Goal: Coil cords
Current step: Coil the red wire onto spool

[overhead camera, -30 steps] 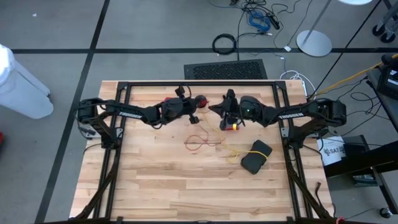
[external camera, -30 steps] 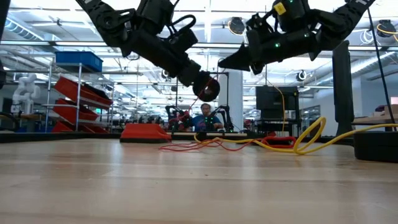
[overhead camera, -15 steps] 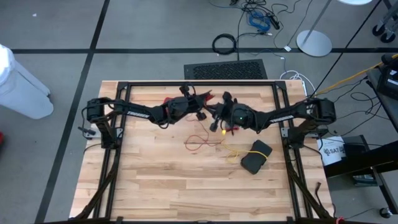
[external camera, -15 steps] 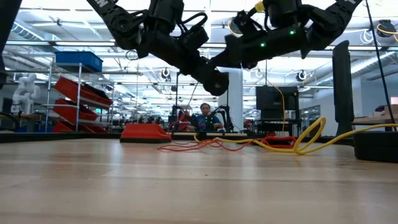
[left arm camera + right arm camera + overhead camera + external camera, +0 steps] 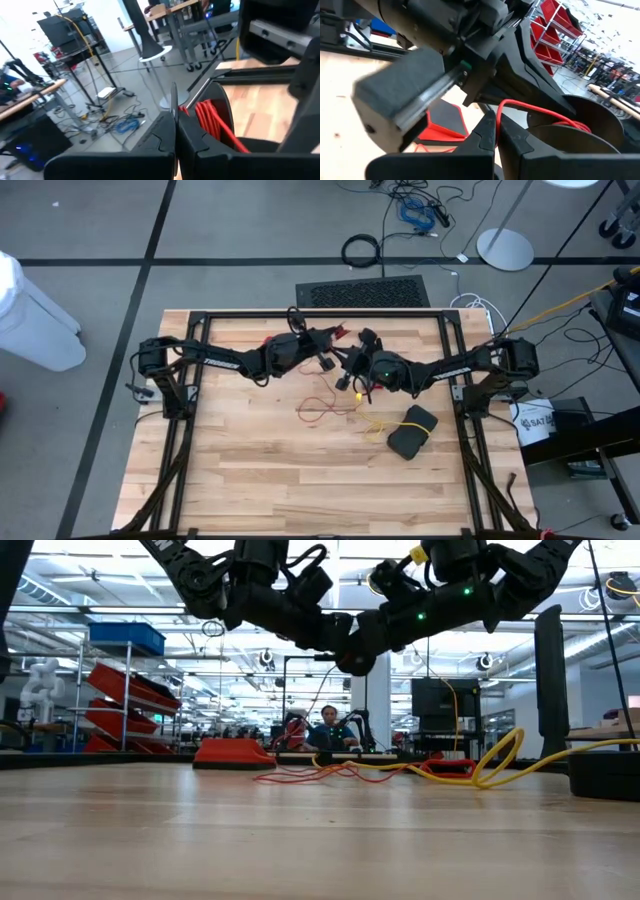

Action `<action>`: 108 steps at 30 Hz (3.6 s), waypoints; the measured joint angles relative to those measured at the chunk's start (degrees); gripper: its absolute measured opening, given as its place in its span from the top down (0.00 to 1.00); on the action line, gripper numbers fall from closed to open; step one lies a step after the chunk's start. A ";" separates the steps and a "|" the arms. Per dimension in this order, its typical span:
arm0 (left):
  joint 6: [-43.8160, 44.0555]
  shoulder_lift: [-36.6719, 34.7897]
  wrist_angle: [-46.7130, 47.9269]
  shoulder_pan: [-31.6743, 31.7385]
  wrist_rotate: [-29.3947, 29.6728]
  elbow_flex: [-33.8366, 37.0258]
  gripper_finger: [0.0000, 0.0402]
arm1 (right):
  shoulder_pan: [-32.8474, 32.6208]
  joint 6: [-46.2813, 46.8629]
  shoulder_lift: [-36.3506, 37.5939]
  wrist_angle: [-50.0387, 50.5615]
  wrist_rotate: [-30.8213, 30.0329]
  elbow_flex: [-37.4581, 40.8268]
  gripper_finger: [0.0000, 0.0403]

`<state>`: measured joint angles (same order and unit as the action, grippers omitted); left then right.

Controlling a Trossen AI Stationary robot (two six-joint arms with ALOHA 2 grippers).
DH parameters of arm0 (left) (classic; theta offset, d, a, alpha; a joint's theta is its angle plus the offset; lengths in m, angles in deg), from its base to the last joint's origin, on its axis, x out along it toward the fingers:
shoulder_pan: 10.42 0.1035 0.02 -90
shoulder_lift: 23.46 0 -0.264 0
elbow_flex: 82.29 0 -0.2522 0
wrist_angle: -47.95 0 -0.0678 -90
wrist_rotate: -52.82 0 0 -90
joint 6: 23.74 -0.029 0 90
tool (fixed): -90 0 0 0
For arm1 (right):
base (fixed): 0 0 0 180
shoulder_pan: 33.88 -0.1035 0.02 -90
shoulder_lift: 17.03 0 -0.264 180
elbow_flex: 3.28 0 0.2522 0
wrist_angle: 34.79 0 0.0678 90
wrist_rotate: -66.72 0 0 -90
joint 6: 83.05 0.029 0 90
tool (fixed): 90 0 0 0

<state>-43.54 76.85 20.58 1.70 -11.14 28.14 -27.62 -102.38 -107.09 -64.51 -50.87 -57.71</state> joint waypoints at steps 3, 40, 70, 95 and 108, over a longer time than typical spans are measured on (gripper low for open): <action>2.29 0.00 -0.83 0.02 -1.53 0.00 1.00 | -0.02 -0.95 -0.02 -0.04 -1.05 0.00 1.00; 13.00 -17.90 22.66 7.59 -37.44 1.07 1.00 | 9.94 0.60 -6.23 -9.94 17.67 4.94 0.94; -3.88 -19.76 46.78 7.68 -38.44 1.07 1.00 | 10.97 3.72 -6.21 -4.86 25.00 4.90 0.99; -13.90 -8.09 23.61 4.15 -4.23 1.11 1.00 | 8.89 10.64 -6.10 -3.54 16.13 -0.72 1.00; -10.37 -3.78 6.49 2.03 1.52 1.09 1.00 | 5.18 3.72 -6.14 -10.41 2.06 -1.05 1.00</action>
<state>-53.91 73.07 27.07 3.73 -9.63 29.23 -22.44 -98.66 -113.23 -74.92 -48.81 -58.76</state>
